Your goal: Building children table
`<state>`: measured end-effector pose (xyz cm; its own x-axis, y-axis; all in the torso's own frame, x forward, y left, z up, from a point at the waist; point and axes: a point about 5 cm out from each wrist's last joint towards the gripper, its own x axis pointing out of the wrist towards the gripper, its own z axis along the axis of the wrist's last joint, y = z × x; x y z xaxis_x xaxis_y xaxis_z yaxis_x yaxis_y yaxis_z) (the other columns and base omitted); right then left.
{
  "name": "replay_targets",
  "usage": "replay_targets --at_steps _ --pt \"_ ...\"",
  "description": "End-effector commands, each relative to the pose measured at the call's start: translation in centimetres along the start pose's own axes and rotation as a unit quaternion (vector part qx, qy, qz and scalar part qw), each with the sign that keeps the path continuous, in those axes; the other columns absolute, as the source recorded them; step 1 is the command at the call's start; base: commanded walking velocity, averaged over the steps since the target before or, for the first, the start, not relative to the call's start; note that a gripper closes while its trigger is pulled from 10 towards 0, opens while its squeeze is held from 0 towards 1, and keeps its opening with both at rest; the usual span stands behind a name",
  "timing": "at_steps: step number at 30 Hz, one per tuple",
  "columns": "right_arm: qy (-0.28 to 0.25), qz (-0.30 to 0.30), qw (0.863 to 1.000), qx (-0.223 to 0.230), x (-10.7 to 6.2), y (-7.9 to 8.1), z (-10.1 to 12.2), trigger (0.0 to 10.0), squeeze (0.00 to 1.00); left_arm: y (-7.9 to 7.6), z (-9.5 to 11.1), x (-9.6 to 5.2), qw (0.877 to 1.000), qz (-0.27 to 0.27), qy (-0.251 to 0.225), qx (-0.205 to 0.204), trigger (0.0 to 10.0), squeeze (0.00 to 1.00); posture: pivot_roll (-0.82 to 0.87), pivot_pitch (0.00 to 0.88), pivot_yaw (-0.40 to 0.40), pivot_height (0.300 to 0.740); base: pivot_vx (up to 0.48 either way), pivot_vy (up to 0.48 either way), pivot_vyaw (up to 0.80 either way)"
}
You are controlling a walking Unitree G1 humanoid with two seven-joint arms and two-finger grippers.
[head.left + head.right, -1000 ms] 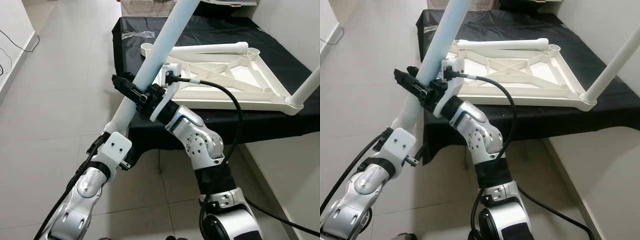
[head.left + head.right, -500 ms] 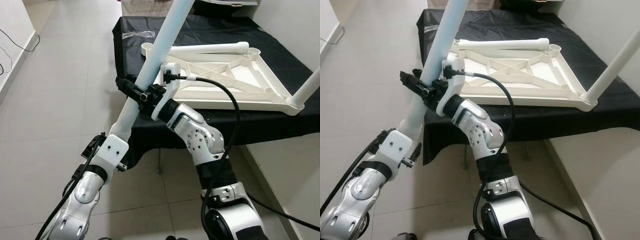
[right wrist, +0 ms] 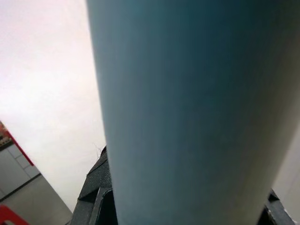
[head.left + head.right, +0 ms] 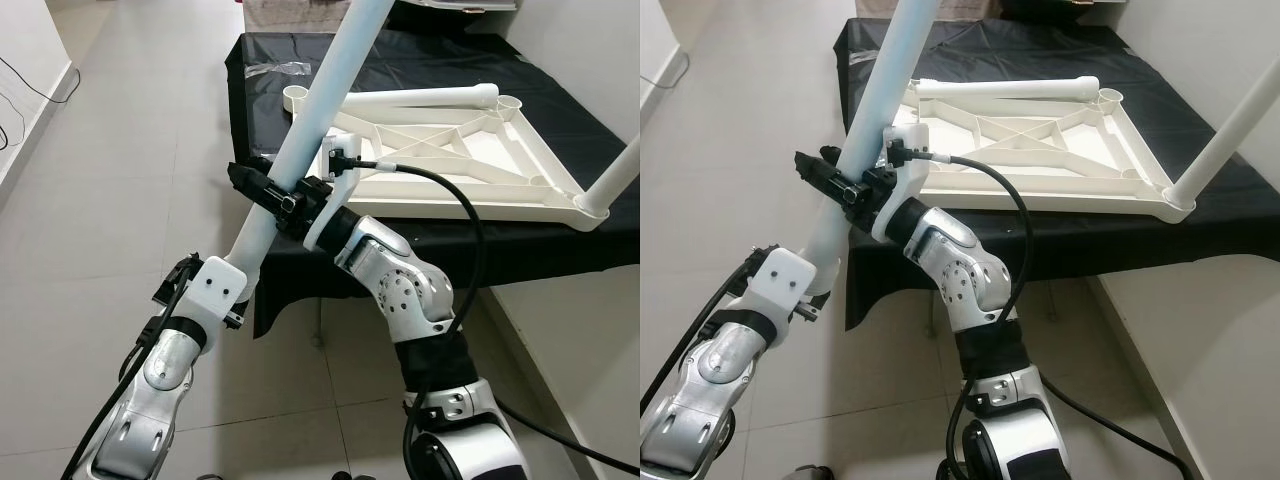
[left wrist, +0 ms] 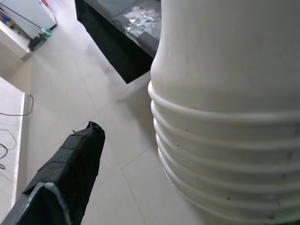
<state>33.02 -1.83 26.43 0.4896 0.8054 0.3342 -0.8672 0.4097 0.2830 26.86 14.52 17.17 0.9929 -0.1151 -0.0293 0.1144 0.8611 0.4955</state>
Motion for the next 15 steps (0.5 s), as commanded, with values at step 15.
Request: replay_targets --at_steps 15 --pt "-0.004 0.01 1.0 0.009 0.6 0.7 0.0 10.0 0.0 -3.7 2.2 0.7 0.993 -0.101 -0.061 -0.003 10.0 0.0 0.06 0.165 -0.063 0.74 0.0 0.0 0.0"
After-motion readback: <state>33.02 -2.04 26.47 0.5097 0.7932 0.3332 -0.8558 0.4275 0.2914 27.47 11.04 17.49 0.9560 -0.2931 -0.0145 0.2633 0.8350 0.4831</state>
